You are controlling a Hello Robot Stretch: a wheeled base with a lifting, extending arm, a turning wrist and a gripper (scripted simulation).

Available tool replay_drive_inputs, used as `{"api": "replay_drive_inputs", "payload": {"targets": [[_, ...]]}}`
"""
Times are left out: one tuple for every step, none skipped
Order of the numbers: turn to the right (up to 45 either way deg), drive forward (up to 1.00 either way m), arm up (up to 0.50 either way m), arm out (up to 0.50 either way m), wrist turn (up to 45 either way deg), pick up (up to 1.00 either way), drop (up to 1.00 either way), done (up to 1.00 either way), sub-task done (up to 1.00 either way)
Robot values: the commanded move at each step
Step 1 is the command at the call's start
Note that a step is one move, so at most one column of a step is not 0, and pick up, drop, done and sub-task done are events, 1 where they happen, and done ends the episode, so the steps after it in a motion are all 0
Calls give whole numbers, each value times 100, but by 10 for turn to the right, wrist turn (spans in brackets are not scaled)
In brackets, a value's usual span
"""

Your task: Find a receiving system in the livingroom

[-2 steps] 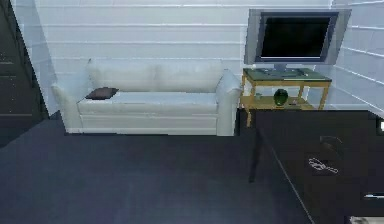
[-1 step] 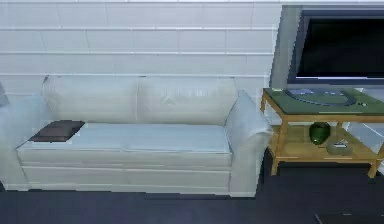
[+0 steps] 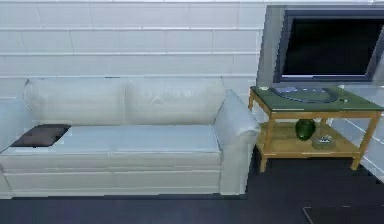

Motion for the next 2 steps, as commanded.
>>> {"api": "replay_drive_inputs", "payload": {"targets": [[0, 85, 0, 0, 0, 0, 0, 0, 0], [450, 0, 0, 0, 0, 0, 0, 0, 0]]}}
